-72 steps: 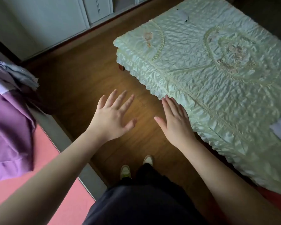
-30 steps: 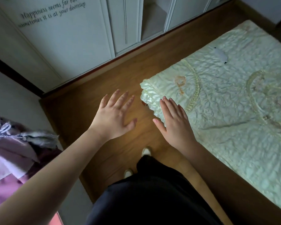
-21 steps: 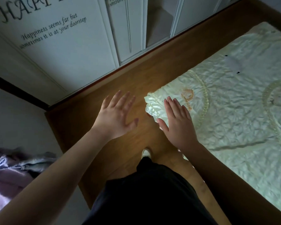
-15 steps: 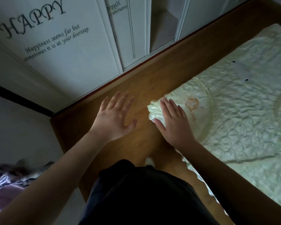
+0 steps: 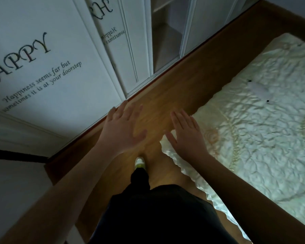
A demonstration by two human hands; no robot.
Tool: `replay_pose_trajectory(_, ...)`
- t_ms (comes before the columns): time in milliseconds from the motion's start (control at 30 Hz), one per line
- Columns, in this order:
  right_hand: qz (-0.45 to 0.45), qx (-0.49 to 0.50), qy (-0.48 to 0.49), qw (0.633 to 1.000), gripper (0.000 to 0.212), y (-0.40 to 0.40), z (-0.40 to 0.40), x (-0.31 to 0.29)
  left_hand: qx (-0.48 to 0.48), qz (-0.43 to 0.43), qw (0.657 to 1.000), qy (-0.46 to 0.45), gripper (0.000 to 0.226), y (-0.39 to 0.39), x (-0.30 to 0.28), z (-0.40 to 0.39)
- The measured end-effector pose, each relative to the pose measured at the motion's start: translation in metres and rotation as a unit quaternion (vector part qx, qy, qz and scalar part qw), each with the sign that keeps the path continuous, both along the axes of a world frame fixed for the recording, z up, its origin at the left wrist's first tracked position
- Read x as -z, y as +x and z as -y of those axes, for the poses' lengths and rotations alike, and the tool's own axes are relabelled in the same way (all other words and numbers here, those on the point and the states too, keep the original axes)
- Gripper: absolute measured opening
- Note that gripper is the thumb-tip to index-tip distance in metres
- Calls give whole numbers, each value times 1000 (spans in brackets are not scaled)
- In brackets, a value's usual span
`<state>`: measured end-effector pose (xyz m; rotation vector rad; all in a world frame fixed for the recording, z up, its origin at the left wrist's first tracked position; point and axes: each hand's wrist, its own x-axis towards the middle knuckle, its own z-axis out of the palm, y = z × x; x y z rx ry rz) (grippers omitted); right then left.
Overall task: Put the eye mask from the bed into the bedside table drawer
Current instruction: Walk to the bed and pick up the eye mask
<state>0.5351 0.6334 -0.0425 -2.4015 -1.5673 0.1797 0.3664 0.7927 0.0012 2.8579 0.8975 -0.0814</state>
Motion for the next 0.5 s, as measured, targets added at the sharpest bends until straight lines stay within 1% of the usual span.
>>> replay_pose_trajectory(167, -11, 22, -28, 999, 74, 4, -83, 0, 52, -6, 999, 15, 82, 17, 11, -81)
replay_pose_trajectory(300, 18, 36, -33, 999, 69, 10, -148, -8, 82, -3, 996, 17, 81, 41, 5, -137)
replay_pose_trajectory(500, 25, 78, -26, 996, 68, 47, -200, -22, 110, 17, 994, 8, 79, 79, -3, -202)
